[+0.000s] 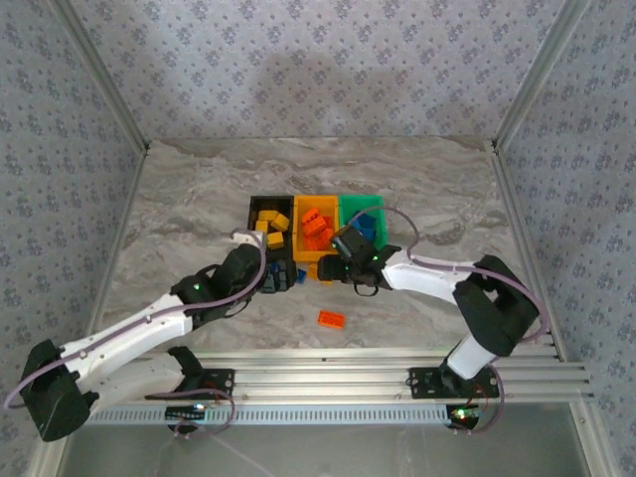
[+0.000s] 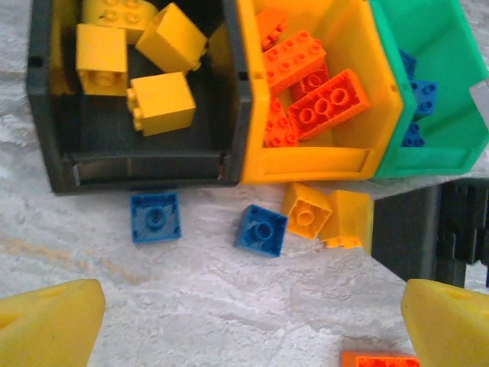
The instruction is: Sort the legos into containers by color
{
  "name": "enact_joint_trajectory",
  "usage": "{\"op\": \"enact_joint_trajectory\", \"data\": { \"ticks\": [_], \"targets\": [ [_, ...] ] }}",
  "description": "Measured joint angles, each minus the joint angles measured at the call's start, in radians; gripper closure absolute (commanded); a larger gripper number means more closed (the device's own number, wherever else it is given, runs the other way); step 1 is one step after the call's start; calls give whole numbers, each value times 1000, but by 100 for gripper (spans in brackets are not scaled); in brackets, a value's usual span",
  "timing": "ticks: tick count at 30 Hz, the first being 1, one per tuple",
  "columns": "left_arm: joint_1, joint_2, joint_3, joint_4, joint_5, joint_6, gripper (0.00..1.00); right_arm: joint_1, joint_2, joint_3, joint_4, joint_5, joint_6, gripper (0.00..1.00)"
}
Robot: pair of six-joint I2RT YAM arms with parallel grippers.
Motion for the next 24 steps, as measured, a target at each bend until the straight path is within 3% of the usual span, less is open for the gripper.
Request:
{"op": "enact_joint_trajectory", "data": {
  "ticks": [9, 19, 24],
  "targets": [
    [0, -45, -34, -7, -31, -29, 1, -4, 69, 40, -42, 40, 42, 45],
    [0, -45, -54, -8, -49, -35, 1, -41, -29, -33, -127, 95, 64, 38],
    [0, -45, -58, -14, -49, -37, 0, -46, 38, 22, -130, 81, 27, 49]
  ]
}}
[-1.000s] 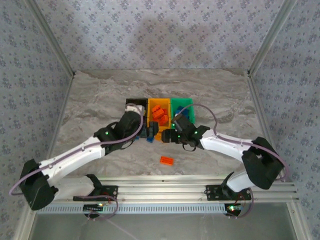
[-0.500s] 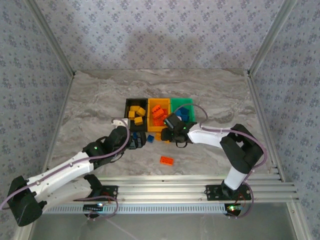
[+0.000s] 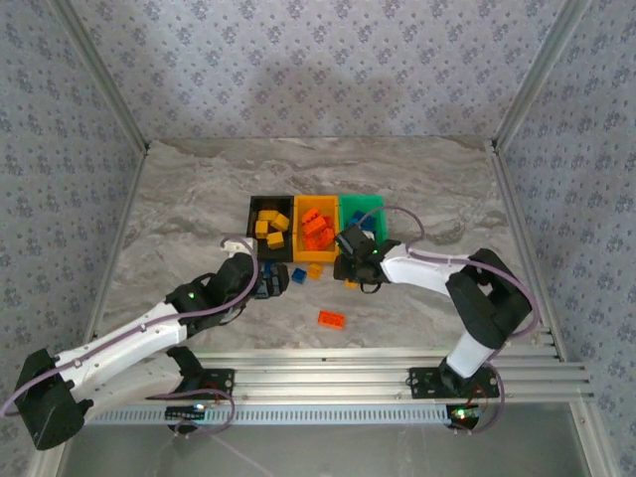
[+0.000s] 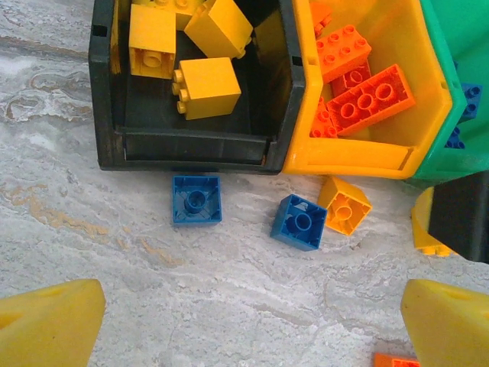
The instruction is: Sort the legos into containers by color
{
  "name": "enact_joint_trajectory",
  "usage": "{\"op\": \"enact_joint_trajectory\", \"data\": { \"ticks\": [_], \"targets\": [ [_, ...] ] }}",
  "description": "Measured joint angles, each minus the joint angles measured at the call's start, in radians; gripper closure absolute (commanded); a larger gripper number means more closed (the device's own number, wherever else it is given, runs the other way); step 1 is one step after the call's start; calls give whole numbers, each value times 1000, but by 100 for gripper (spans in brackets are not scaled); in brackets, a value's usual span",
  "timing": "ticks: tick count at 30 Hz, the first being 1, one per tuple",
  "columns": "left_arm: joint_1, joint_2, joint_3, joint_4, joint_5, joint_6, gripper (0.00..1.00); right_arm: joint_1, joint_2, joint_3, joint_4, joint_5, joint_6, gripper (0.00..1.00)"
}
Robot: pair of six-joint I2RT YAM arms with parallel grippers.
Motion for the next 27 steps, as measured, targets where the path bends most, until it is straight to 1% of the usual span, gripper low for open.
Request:
{"op": "enact_joint_trajectory", "data": {
  "ticks": [5, 7, 11, 13, 16, 19, 23, 27],
  "targets": [
    [0, -15, 0, -21, -8, -5, 1, 3, 11, 3, -6, -3, -23, 66],
    [0, -35, 0, -37, -23, -10, 0, 7, -1, 4, -16, -3, -35, 69],
    [2, -84, 0, -84, -57, -23, 1, 34, -62, 34, -61, -8, -70, 71],
    [2, -105, 0, -112, -77, -33, 1, 53, -74, 92, -80, -24, -97, 70],
    [2, -137, -3, -156, -106, -55, 1, 84, -55, 232, -82, -64, -148, 70],
    [3, -173, -14, -182, -116, -73, 0, 108, 28, 417, -65, -108, -193, 69],
    [7, -201, -21, -211, -116, -90, 0, 115, 189, 631, -42, -144, -237, 68],
    [9, -204, -23, -224, -116, -101, 1, 99, 361, 795, -46, -167, -258, 63]
  ]
}}
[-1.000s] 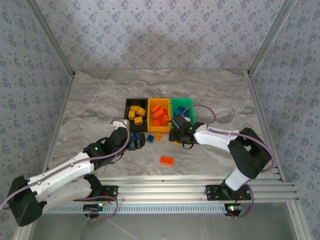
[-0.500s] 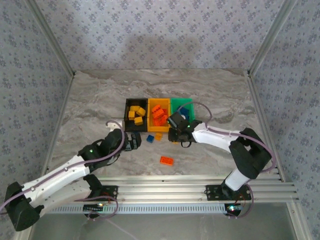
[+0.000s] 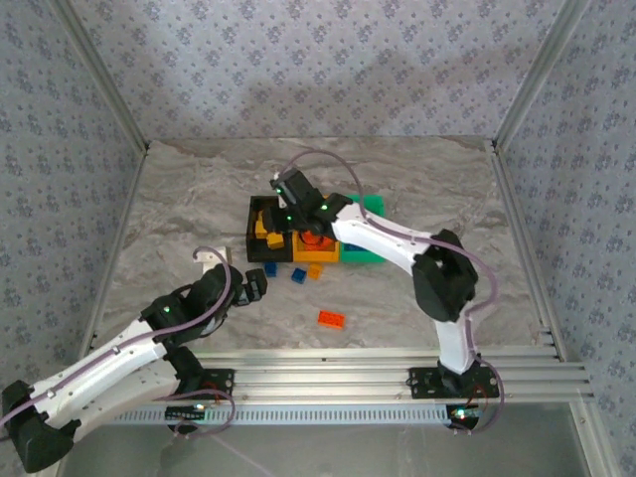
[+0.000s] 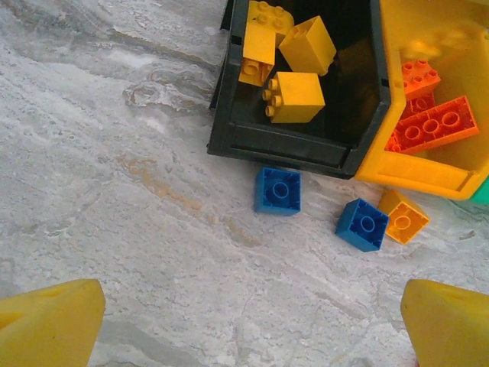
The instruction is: Sort the legos into containers by color
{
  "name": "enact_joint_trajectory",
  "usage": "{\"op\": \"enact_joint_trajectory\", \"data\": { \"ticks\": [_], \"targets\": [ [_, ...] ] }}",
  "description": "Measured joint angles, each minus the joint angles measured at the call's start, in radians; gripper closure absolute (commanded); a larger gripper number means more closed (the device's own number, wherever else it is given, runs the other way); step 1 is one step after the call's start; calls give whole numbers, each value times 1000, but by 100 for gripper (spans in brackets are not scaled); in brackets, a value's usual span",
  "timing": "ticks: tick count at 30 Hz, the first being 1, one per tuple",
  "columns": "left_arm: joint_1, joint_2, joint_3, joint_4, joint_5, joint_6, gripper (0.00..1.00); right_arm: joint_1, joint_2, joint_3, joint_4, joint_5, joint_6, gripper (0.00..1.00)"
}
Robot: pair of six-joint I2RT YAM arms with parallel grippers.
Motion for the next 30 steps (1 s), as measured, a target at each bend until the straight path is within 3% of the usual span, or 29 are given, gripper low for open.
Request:
{"op": "enact_joint_trajectory", "data": {
  "ticks": [5, 7, 13, 24, 30],
  "targets": [
    [0, -5, -1, -22, 4, -4, 1, -23, 142, 122, -22, -23, -17, 32],
    [0, -13, -1, -25, 5, -4, 1, -28, 156, 138, -25, -29, -24, 27],
    [0, -33, -1, -31, 10, -3, 1, -27, 72, 65, -11, -30, -29, 21],
    [5, 35, 0, -11, 35, 20, 0, -18, -480, -534, -10, -47, -30, 18],
    [27, 56, 0, 15, 46, 27, 1, 81, -505, -750, -82, -61, -53, 16]
  ]
}}
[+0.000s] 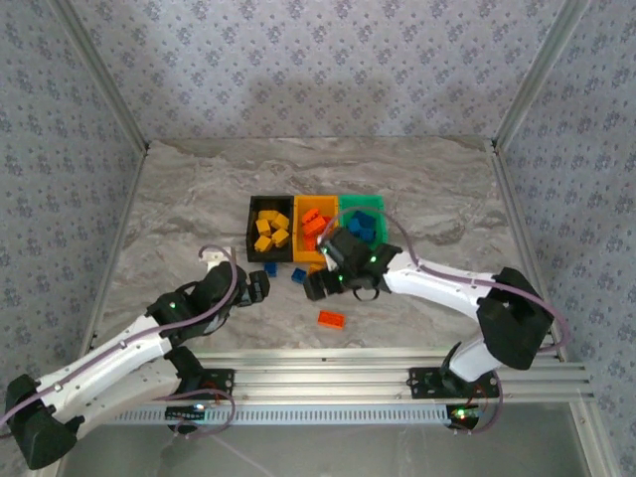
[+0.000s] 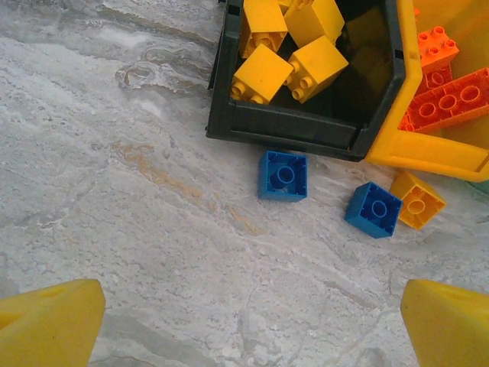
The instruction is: Sort the legos into containers by color
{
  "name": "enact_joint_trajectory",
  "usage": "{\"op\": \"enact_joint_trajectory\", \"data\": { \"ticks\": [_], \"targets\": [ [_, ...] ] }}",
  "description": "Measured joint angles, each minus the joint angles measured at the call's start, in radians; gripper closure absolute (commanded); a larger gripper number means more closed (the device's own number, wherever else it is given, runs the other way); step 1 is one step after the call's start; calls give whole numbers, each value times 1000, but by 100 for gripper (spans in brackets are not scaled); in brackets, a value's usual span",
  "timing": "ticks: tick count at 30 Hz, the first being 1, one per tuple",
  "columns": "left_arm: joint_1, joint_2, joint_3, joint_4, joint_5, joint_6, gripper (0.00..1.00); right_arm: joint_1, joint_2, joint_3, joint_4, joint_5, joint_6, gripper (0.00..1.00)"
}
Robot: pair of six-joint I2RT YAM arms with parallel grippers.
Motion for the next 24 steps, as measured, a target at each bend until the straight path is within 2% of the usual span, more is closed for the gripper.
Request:
{"op": "enact_joint_trajectory", "data": {
  "ticks": [9, 13, 16, 21, 24],
  "targets": [
    [13, 29, -1, 23, 31, 0, 1, 106, 135, -25, -17, 3, -29, 16],
    [15, 12, -17, 34, 43, -4, 1, 145, 138, -19, -59, 40, -35, 22],
    [20, 3, -32, 39, 49, -8, 1, 173, 149, -10, -107, 85, -38, 31],
    [26, 3, -38, 46, 53, -12, 1, 190, 168, 4, -140, 166, -26, 54],
    [27, 3, -38, 48, 56, -11, 1, 190, 168, 3, -146, 191, -13, 63]
  ]
}}
